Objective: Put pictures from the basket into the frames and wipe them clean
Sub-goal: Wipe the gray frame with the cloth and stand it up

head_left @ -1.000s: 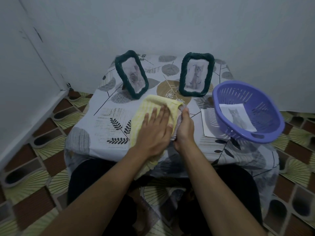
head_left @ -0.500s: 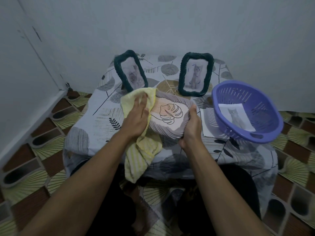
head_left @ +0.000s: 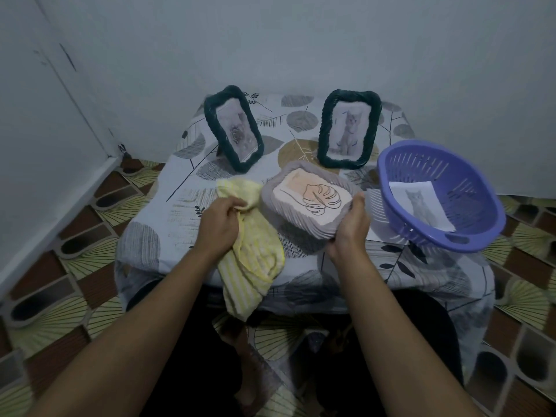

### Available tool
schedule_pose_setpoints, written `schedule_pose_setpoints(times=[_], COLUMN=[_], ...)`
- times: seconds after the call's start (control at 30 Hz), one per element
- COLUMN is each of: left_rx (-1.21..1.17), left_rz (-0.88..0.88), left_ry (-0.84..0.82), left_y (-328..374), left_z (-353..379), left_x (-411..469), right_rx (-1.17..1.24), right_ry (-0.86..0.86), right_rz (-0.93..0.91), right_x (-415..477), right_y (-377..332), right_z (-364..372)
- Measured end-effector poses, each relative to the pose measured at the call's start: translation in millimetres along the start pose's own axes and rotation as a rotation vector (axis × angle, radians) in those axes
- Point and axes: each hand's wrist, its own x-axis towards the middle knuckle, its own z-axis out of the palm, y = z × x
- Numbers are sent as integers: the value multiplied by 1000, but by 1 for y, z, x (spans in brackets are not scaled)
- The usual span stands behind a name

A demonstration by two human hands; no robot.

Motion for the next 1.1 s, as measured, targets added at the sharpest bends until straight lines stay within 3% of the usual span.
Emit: schedule_pose_setpoints(times=[0.17, 0.3, 0.47, 0.63, 0.8, 0.9, 1.0, 1.1], left_rx=[392, 424, 223, 138, 213, 427, 586, 526], left_rz=[153, 164, 123, 53, -104, -265, -394, -361], left_ry=[-633, -751, -648, -365, 40, 225, 255, 143], left_y=[0, -5, -8, -10, -15, -19, -19, -23], left_z=[-12, -20, -26, -25, -30, -37, -39, -36], left_x=[-10, -5, 5, 7, 16, 17, 16, 15], right_rx=[62, 62, 36, 25, 12, 22, 16, 16], right_ry=[70, 80, 98, 61, 49, 37, 22, 12], right_rz=[11, 17, 23, 10, 6, 2, -1, 3], right_x=[4, 2, 1, -3, -6, -8, -10, -11], right_y=[-3, 1, 6, 8, 9, 9, 11, 12], right_z=[-2, -1, 1, 6, 10, 13, 17, 21])
